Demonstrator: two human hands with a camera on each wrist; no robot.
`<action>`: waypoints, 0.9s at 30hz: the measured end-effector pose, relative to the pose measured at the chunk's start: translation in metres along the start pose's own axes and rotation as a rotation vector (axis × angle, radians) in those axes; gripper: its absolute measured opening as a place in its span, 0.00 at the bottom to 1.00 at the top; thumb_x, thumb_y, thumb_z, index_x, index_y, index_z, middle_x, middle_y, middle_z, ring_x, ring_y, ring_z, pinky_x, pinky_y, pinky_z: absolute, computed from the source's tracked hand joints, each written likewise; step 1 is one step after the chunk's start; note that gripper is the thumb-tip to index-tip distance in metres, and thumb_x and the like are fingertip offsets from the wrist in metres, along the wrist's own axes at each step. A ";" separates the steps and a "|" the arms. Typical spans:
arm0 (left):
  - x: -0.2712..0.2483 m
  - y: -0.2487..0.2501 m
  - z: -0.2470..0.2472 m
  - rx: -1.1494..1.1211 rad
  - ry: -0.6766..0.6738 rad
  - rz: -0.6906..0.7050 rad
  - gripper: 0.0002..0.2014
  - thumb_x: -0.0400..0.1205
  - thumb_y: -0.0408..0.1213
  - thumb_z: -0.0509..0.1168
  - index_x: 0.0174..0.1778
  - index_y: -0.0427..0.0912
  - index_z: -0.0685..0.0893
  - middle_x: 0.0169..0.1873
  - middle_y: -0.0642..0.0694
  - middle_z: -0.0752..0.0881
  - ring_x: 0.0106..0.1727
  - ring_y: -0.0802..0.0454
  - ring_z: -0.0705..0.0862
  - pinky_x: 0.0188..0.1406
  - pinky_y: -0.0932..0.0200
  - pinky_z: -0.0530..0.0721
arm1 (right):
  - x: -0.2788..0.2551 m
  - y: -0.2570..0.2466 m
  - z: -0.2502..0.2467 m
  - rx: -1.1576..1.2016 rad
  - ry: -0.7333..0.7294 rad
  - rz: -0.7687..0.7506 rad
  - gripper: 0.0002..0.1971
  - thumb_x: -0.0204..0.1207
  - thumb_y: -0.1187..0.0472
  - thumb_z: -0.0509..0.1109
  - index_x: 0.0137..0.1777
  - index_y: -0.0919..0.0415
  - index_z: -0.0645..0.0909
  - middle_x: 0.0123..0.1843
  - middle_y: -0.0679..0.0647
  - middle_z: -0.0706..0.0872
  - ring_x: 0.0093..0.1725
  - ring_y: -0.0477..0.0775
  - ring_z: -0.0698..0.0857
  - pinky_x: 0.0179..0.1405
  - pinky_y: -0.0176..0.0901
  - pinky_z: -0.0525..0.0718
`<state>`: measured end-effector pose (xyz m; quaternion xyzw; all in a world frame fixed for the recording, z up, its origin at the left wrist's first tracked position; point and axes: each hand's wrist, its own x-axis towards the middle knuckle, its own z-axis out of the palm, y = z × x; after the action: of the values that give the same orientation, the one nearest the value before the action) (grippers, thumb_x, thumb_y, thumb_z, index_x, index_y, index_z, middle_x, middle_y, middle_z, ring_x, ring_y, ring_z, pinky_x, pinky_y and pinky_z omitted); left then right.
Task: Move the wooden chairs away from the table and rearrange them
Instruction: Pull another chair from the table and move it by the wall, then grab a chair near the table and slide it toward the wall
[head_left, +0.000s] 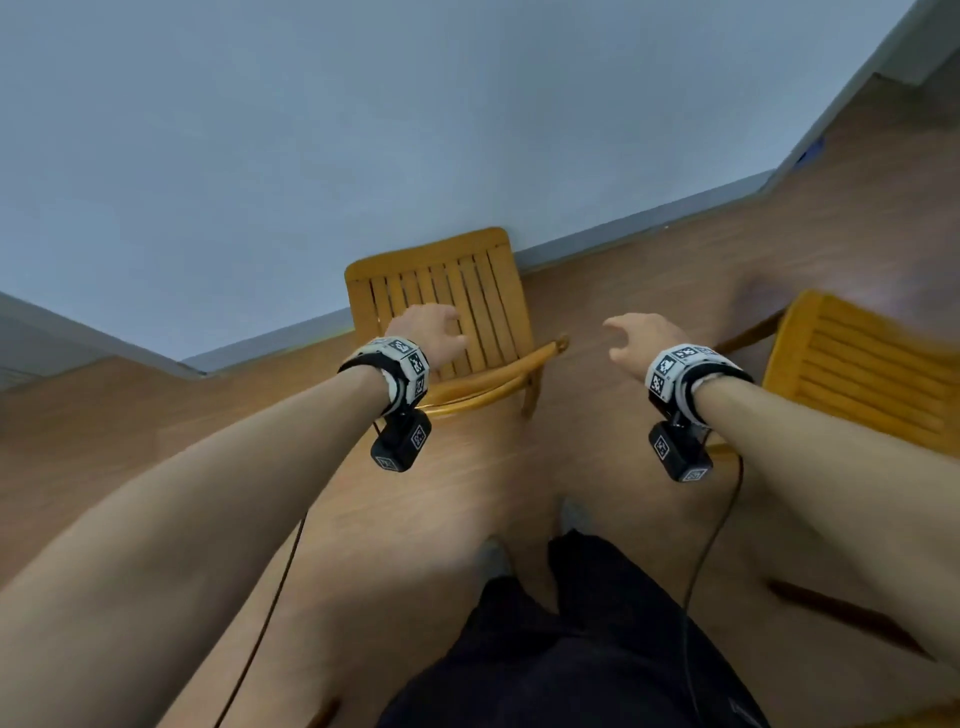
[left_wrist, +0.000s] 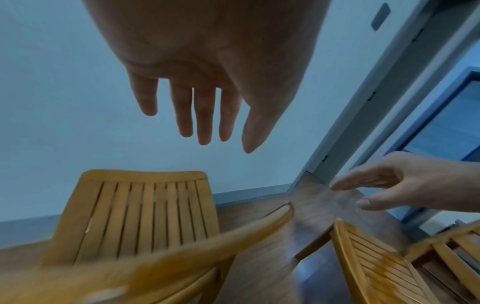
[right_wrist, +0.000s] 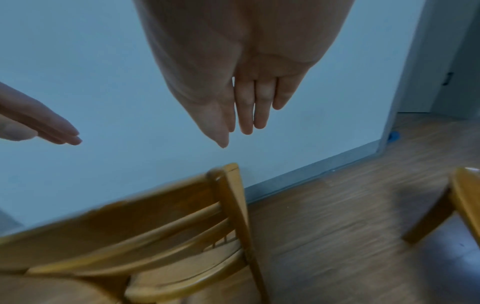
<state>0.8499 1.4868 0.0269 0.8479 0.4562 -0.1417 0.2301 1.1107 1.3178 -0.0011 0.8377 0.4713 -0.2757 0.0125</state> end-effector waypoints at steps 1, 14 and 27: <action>0.008 0.015 -0.008 0.020 0.009 0.010 0.26 0.83 0.48 0.62 0.78 0.48 0.75 0.75 0.44 0.78 0.73 0.43 0.78 0.69 0.46 0.79 | 0.002 0.015 -0.010 0.011 0.006 0.027 0.27 0.80 0.54 0.67 0.80 0.46 0.73 0.78 0.49 0.78 0.72 0.58 0.80 0.65 0.51 0.82; 0.185 0.284 -0.051 0.078 0.021 0.137 0.28 0.81 0.48 0.64 0.79 0.48 0.73 0.75 0.45 0.77 0.73 0.42 0.77 0.69 0.47 0.77 | 0.094 0.223 -0.153 0.105 0.071 0.173 0.29 0.81 0.50 0.65 0.83 0.49 0.69 0.79 0.53 0.77 0.72 0.61 0.80 0.65 0.54 0.82; 0.422 0.537 -0.082 0.355 -0.127 0.528 0.26 0.80 0.52 0.62 0.74 0.47 0.77 0.70 0.43 0.80 0.67 0.40 0.80 0.58 0.49 0.78 | 0.178 0.427 -0.225 0.287 0.146 0.573 0.27 0.83 0.53 0.63 0.81 0.56 0.72 0.79 0.57 0.77 0.75 0.62 0.77 0.71 0.55 0.77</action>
<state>1.5328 1.5715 0.0467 0.9532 0.1734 -0.2072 0.1356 1.6237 1.2835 0.0036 0.9469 0.1725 -0.2641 -0.0624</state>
